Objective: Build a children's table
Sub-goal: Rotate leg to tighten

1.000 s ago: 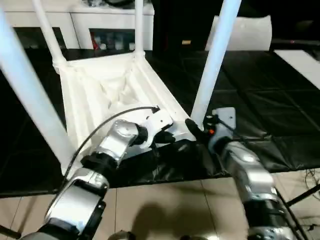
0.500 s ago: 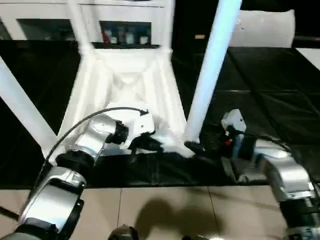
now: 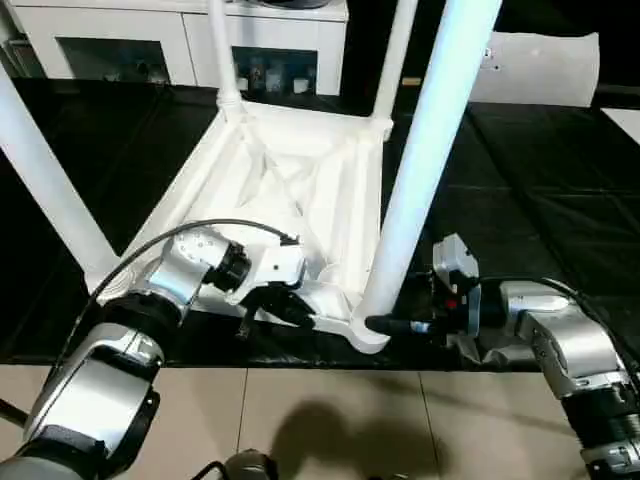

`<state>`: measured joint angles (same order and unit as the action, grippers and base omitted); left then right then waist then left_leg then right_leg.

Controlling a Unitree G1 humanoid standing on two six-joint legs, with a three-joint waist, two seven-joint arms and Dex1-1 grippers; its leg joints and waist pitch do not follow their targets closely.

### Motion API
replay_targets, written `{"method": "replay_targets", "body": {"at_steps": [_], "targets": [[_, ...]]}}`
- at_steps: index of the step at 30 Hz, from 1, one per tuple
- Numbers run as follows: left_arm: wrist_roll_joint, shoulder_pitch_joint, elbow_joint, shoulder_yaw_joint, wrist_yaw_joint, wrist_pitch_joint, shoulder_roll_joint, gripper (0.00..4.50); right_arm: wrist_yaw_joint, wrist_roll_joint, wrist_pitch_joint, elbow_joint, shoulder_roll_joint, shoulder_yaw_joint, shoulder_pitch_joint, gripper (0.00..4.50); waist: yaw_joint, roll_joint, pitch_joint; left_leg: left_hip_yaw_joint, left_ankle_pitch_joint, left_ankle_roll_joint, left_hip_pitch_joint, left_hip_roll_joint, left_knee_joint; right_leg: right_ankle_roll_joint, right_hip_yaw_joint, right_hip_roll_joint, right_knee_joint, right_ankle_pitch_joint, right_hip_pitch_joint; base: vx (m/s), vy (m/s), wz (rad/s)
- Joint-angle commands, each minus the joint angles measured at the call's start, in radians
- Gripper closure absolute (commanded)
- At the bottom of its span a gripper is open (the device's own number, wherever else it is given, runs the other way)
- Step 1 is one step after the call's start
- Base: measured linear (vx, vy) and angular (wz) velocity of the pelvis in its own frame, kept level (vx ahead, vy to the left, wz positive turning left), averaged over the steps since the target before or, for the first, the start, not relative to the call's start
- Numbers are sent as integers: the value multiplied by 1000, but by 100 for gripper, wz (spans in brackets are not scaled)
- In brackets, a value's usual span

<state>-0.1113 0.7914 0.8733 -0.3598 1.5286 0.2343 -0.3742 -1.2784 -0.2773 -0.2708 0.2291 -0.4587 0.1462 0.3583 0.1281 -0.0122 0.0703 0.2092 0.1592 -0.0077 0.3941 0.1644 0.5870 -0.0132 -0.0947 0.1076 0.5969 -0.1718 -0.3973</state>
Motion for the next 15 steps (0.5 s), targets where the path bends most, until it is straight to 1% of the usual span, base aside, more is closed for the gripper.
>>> {"method": "replay_targets", "body": {"at_steps": [1,5,8,9,10,11,13,14,15], "targets": [[-17,28,-6,-38,59,34,10,450,-19,-4,12,14,-11,8,25,130,-7,0,-76,-36,290,-5,-37,84,-75,-234,59,77,-65,-216,36,0,0,0],[-18,33,7,-43,63,43,11,450,-33,-3,15,29,-5,17,40,162,-3,-1,-77,-34,264,7,-37,84,-73,-247,59,75,-58,-175,37,0,0,0],[-20,37,18,-46,65,50,12,450,-45,-5,17,36,-6,22,46,179,3,-2,-76,-33,263,11,-37,84,-71,-245,59,76,-59,-186,37,0,0,0],[-21,38,20,-46,65,51,13,450,-47,-5,17,38,-6,23,47,204,4,-2,-76,-33,262,11,-37,84,-71,-244,59,76,-59,-187,37,0,0,0],[-21,38,21,-46,65,52,13,450,-48,-5,17,38,-6,23,48,204,5,-1,-76,-34,263,11,-37,84,-71,-243,59,76,-59,-190,37,0,0,0],[-24,40,29,-46,65,57,13,450,-55,-6,21,47,-6,27,54,211,4,-3,-75,-35,276,6,-37,85,-73,-237,58,76,-61,-213,37,0,0,0],[-25,40,31,-46,65,59,12,450,-58,-6,20,49,-6,30,57,218,3,-3,-74,-36,286,-1,-37,85,-74,-234,58,77,-62,-231,36,0,0,0],[-26,40,31,-47,66,59,12,450,-61,-7,19,49,-6,32,59,239,3,-3,-73,-36,291,-3,-38,86,-75,-232,58,77,-63,-239,36,0,0,0],[-26,39,31,-47,65,59,11,450,-62,-8,17,49,-6,34,60,243,3,-4,-74,-36,292,-4,-38,86,-75,-231,59,77,-64,-242,36,0,0,0]]}}
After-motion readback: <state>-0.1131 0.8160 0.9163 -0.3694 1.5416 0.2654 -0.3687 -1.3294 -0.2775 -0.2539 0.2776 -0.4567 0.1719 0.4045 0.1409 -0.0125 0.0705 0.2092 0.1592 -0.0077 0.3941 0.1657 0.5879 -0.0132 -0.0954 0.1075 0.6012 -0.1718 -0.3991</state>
